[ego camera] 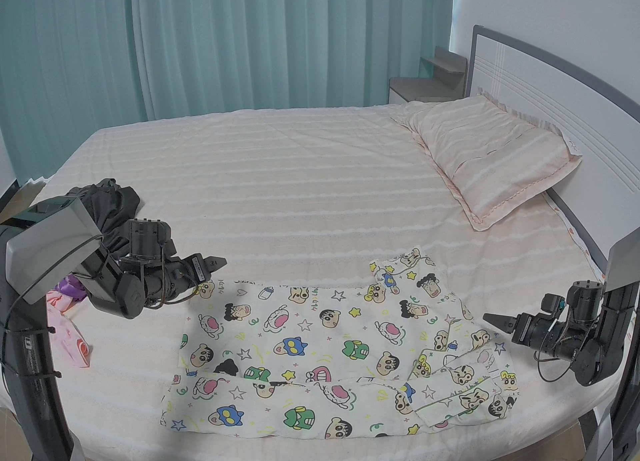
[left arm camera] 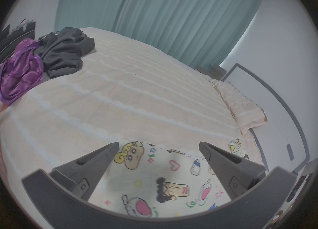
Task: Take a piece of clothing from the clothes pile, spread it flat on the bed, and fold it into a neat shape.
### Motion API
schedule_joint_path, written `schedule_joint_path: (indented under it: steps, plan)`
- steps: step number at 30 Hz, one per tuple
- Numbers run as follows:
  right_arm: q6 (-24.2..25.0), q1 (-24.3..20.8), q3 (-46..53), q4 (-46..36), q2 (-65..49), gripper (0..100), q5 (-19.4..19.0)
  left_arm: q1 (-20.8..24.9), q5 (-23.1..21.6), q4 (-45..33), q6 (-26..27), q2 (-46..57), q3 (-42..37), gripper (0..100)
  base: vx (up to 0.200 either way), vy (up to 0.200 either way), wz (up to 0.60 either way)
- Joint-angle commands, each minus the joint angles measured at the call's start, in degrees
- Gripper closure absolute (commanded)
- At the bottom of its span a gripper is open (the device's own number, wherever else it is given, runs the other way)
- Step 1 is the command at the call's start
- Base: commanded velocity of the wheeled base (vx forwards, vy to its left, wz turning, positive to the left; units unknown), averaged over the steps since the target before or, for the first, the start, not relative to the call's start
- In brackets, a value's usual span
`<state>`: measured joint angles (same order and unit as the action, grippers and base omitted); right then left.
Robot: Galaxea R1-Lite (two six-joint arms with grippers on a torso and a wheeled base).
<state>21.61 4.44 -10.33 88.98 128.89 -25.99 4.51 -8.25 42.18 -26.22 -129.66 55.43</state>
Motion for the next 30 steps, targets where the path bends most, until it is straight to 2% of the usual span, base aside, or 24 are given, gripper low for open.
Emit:
schedule_joint_path:
  steps: [1, 11, 26, 27, 30]
  plan:
    - [0.3, -0.3, 0.3, 0.8, 0.7, 0, 0.3, -2.0, -1.2, -0.6, 1.2, -4.1, 2.4, 0, 0.000, 0.000, 0.00]
    - [0.3, -1.2, 0.2, 0.8, 0.9, 0, 0.5, -2.6, -1.4, -0.5, 1.2, -7.5, 4.0, 0, 0.000, 0.000, 0.00]
    - [0.9, -2.7, -1.8, 0.8, 1.1, 0, 2.0, -0.8, -2.3, -0.5, 1.1, -10.6, 6.4, 0, 0.000, 0.000, 0.00]
    - [1.4, -2.8, -2.2, 0.8, 1.0, 0, 2.1, -0.6, -2.3, -0.3, 0.9, -10.6, 6.6, 100, 0.000, 0.000, 0.00]
    - [1.6, -3.7, -4.4, 0.5, 1.1, 0, 2.6, -0.2, -1.5, -0.3, -0.5, -10.6, 7.7, 100, 0.000, 0.000, 0.00]
